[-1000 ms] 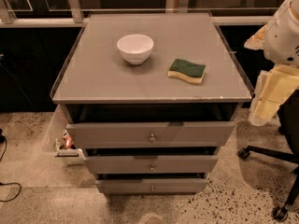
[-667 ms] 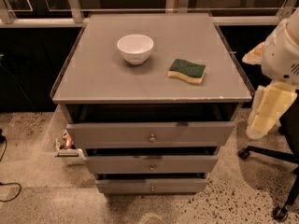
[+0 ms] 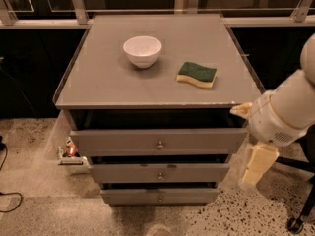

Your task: Open top drawer

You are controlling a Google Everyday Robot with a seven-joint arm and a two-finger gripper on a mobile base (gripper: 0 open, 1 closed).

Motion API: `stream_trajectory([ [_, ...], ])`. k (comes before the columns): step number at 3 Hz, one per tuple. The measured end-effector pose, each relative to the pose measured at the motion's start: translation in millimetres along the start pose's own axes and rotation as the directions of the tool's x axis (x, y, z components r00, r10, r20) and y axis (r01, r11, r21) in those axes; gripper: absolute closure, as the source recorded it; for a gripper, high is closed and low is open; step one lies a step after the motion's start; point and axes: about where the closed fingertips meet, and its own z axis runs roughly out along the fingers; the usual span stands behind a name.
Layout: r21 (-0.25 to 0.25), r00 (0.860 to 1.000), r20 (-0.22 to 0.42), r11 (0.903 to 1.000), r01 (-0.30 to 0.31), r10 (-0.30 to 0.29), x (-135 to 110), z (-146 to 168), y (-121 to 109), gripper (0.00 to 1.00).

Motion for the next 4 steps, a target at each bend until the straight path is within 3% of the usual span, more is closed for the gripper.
stream_trajectory([
  [1, -0.012, 0.995, 0.075, 0.9974, 0.071, -0.07, 4, 49, 3, 0.0],
  [2, -0.012, 0.995, 0.075, 0.9974, 0.071, -0.07, 4, 49, 4, 0.0],
  [4, 0.065, 0.984, 0.134, 0.9915, 0.113, -0.121, -2, 82, -25, 0.0],
])
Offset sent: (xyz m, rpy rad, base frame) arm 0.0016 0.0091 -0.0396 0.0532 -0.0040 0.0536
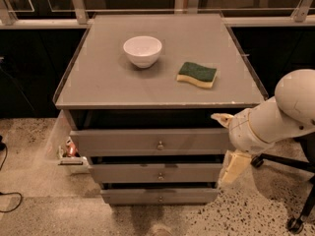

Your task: Open top drawer

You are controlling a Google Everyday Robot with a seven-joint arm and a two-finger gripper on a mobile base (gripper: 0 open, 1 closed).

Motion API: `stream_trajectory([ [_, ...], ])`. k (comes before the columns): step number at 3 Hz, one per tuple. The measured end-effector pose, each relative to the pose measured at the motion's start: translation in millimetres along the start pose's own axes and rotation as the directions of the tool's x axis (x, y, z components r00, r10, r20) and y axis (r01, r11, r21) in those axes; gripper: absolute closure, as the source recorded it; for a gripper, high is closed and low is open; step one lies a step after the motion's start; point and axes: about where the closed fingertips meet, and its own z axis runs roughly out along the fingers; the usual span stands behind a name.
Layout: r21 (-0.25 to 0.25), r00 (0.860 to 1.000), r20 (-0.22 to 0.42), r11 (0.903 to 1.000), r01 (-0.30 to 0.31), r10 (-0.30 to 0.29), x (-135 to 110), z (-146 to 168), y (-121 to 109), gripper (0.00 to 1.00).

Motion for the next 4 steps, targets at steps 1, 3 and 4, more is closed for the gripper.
stream_trajectory([
  [1, 0.057, 0.999, 0.025, 0.9977, 0.036, -0.037, 7, 17, -20, 0.0],
  [3, 0.095, 0.996, 0.07, 0.9942, 0.051, -0.057, 44, 68, -43, 0.0],
  [4, 0.106, 0.994, 0.08, 0.9919, 0.07, -0.078, 53, 84, -53, 0.0],
])
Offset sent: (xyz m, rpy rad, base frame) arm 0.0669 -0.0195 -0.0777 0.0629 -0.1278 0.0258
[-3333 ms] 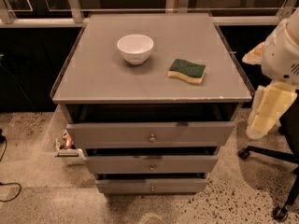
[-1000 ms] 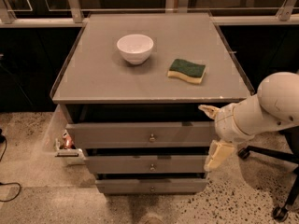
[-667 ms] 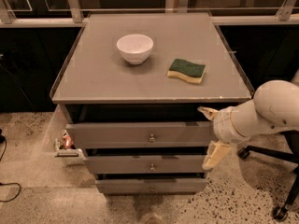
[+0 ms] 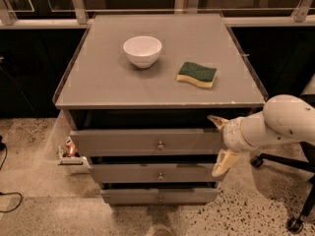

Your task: Open top drawer

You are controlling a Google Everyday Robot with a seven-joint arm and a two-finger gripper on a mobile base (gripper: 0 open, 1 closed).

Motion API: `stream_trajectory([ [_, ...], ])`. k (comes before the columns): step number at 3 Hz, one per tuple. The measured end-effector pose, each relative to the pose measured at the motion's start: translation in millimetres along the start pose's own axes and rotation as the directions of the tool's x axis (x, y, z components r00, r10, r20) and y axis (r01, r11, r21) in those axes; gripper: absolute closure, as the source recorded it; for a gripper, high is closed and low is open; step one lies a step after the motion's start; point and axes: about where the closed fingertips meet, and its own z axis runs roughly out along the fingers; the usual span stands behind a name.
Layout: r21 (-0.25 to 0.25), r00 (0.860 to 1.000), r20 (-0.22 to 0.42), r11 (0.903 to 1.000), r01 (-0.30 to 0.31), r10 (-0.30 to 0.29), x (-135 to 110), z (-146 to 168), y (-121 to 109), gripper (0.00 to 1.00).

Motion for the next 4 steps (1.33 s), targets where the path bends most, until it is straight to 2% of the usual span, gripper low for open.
stream_trajectory([
  [3, -0.014, 0.999, 0.032, 0.999, 0.042, -0.041, 11, 31, -26, 0.0],
  [4, -0.028, 0.998, 0.044, 0.9986, 0.044, -0.042, 11, 39, -28, 0.0],
])
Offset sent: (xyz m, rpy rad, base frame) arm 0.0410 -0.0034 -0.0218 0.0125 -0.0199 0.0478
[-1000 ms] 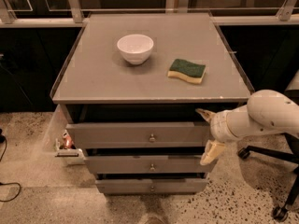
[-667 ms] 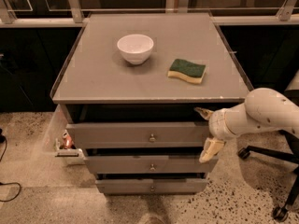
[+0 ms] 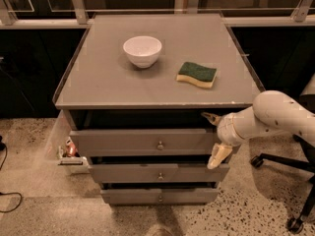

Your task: Open top drawer

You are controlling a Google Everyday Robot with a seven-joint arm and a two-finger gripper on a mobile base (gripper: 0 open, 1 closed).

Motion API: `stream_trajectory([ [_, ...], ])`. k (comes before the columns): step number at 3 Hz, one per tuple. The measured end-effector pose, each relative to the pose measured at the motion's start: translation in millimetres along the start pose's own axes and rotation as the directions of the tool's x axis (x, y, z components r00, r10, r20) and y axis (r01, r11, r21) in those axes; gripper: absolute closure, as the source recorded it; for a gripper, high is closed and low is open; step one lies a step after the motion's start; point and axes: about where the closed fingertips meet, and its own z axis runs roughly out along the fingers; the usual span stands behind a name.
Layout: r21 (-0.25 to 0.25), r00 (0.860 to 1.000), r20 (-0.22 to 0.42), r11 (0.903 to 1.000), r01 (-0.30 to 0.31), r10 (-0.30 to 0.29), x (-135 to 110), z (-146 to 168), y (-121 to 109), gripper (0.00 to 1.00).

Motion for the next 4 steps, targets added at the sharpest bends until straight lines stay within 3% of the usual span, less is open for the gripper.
stream_trajectory([
  [1, -0.014, 1.0, 0.012, 0.9999, -0.005, 0.005, 1.2, 6.0, 2.3, 0.0],
  [2, -0.014, 1.0, 0.012, 0.9999, -0.005, 0.005, 1.2, 6.1, 2.4, 0.19],
  [4, -0.014, 1.0, 0.012, 0.9999, -0.005, 0.005, 1.2, 6.1, 2.4, 0.65],
])
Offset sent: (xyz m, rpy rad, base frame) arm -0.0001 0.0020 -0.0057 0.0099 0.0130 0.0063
